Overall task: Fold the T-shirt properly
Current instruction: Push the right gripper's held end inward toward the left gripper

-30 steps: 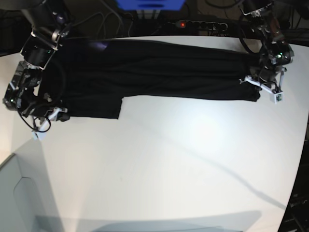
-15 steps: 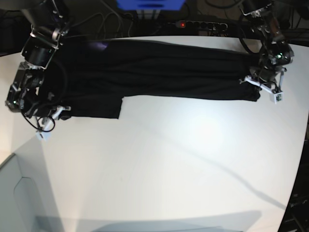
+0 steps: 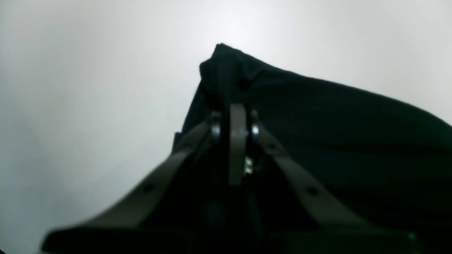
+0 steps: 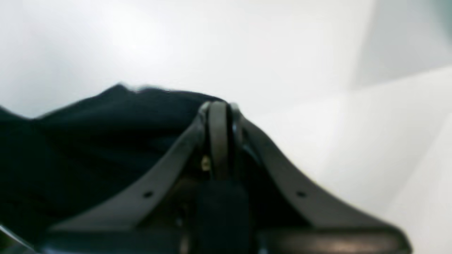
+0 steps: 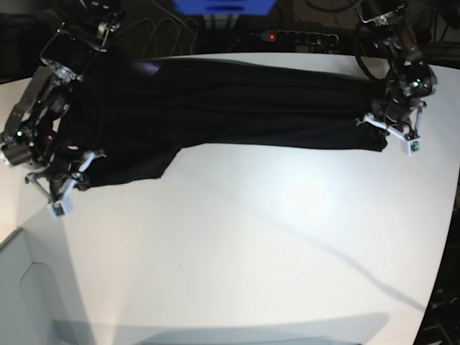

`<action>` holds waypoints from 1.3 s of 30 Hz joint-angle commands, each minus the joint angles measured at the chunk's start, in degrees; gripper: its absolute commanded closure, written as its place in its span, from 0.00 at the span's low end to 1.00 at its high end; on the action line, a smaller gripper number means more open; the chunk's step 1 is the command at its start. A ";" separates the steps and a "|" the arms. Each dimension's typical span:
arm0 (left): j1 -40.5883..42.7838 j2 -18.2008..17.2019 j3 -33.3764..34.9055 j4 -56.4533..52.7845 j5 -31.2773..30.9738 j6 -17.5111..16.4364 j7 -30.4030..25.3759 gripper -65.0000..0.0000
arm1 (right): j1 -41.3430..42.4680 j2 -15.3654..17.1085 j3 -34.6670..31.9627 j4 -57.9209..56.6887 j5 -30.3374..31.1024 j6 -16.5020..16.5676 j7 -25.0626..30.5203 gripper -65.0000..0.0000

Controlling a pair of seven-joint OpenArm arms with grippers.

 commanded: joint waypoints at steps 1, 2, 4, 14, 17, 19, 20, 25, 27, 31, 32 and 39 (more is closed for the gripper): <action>-0.38 -0.75 -0.15 0.98 -0.36 -0.03 -0.90 1.00 | -0.28 -0.01 0.12 3.65 0.54 -0.07 0.34 1.00; -0.46 -0.75 -0.15 0.98 -0.36 -0.03 -0.90 1.00 | -1.16 -0.63 0.12 5.85 0.54 -0.07 0.34 1.00; -0.55 -0.75 -0.15 0.98 -0.36 -0.03 -0.90 1.00 | -2.74 -1.86 0.12 9.63 0.63 -0.07 0.34 1.00; -0.73 -0.75 -0.07 0.89 -0.27 -0.03 -0.90 1.00 | -13.12 -4.76 -0.14 10.68 0.72 -0.07 0.34 1.00; -0.73 -0.75 -0.07 0.89 -0.27 -0.03 -0.90 1.00 | -16.90 -4.85 -3.13 10.77 1.86 -0.07 0.34 1.00; -0.73 -0.75 -0.07 0.89 -0.27 -0.03 -0.90 1.00 | -19.53 -4.85 -3.75 10.77 6.26 -0.07 0.34 1.00; -0.73 -0.75 -0.07 0.89 -0.27 -0.03 -0.90 1.00 | -20.77 -4.76 -3.75 10.77 9.16 -0.07 0.34 1.00; -0.81 -0.75 -0.07 0.89 -0.27 -0.03 -0.90 1.00 | -26.13 -4.58 -3.92 10.77 22.17 -0.07 0.34 1.00; -0.81 -0.75 -0.07 0.01 -0.36 -0.03 -0.90 1.00 | -27.71 -4.76 -3.92 10.77 25.42 -0.07 0.34 1.00; -0.81 -0.93 -0.07 -2.80 -0.53 -0.03 -0.90 1.00 | -29.64 -4.58 -6.12 10.77 28.32 -0.07 0.34 1.00; -0.81 -0.93 -0.07 -3.33 -0.62 -0.03 -0.90 1.00 | -30.17 -4.50 -7.09 10.77 28.94 -0.07 0.34 1.00; -0.46 -0.93 -0.07 -4.21 -0.36 -0.12 -4.06 1.00 | -31.75 -4.85 -14.91 10.51 30.35 -0.07 0.34 1.00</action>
